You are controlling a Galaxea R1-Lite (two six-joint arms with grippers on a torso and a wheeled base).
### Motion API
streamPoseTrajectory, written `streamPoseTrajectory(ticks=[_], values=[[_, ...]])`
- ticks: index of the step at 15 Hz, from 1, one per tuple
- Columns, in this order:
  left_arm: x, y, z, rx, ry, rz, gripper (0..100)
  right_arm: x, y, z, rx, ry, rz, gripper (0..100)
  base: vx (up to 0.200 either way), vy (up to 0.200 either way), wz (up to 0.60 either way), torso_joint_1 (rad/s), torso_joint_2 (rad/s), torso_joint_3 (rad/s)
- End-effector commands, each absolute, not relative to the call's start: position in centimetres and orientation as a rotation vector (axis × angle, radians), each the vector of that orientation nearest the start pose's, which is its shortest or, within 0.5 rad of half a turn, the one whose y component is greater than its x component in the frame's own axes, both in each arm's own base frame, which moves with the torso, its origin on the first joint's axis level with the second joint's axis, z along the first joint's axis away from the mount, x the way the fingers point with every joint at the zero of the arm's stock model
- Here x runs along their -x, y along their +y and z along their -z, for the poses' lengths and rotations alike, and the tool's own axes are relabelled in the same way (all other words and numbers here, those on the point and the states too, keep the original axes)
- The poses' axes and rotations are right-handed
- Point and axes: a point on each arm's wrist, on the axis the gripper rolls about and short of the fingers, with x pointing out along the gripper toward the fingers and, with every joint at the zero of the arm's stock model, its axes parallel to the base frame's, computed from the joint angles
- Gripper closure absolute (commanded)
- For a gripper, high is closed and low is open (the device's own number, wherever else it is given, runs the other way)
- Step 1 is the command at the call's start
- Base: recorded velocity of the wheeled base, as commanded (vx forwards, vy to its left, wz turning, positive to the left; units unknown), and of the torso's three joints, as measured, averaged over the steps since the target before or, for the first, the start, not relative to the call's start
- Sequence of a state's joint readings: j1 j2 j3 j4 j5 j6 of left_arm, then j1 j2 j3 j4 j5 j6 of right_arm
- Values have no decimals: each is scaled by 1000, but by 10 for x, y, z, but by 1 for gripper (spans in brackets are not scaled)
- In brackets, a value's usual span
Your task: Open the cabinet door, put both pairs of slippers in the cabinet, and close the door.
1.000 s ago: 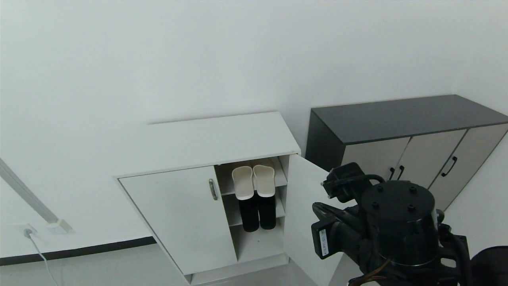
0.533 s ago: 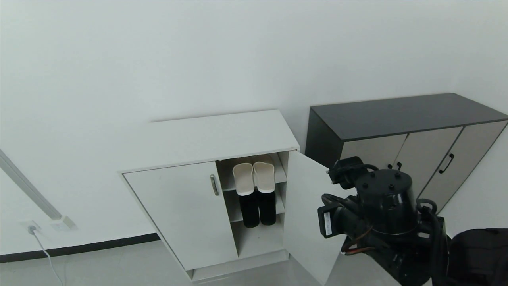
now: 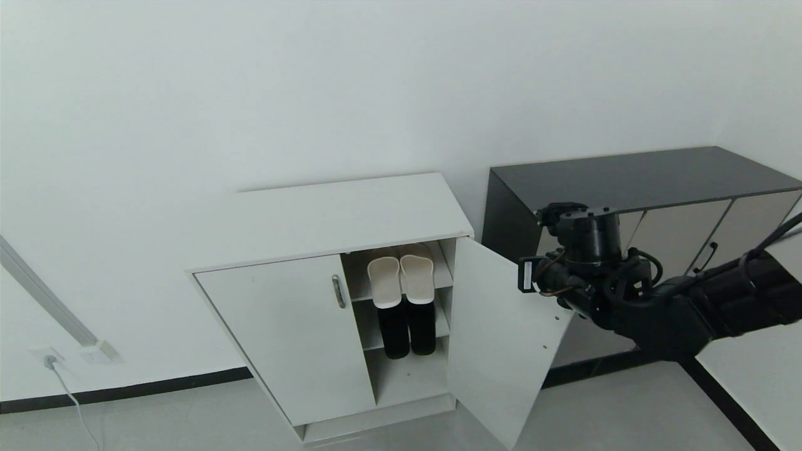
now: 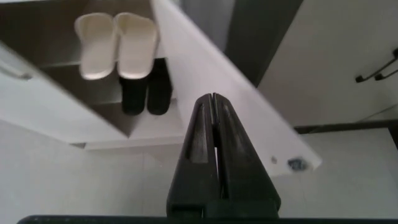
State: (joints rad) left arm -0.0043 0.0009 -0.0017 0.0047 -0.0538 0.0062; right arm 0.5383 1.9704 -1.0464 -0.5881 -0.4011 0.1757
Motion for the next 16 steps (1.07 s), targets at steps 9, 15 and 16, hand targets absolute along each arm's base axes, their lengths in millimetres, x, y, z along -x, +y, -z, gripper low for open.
streamPoseTrajectory(ticks=[9,15,16], values=[[23,-1,-75,-6,4,58,100,-381,168,-115,-26,350,-27,100,0,0,0,0,0,0],[23,-1,-75,-6,4,60,100,-383,169,-105,-21,367,-25,100,0,0,0,0,0,0],[23,-1,-75,-6,4,60,100,-384,169,-103,-20,370,-24,100,0,0,0,0,0,0]])
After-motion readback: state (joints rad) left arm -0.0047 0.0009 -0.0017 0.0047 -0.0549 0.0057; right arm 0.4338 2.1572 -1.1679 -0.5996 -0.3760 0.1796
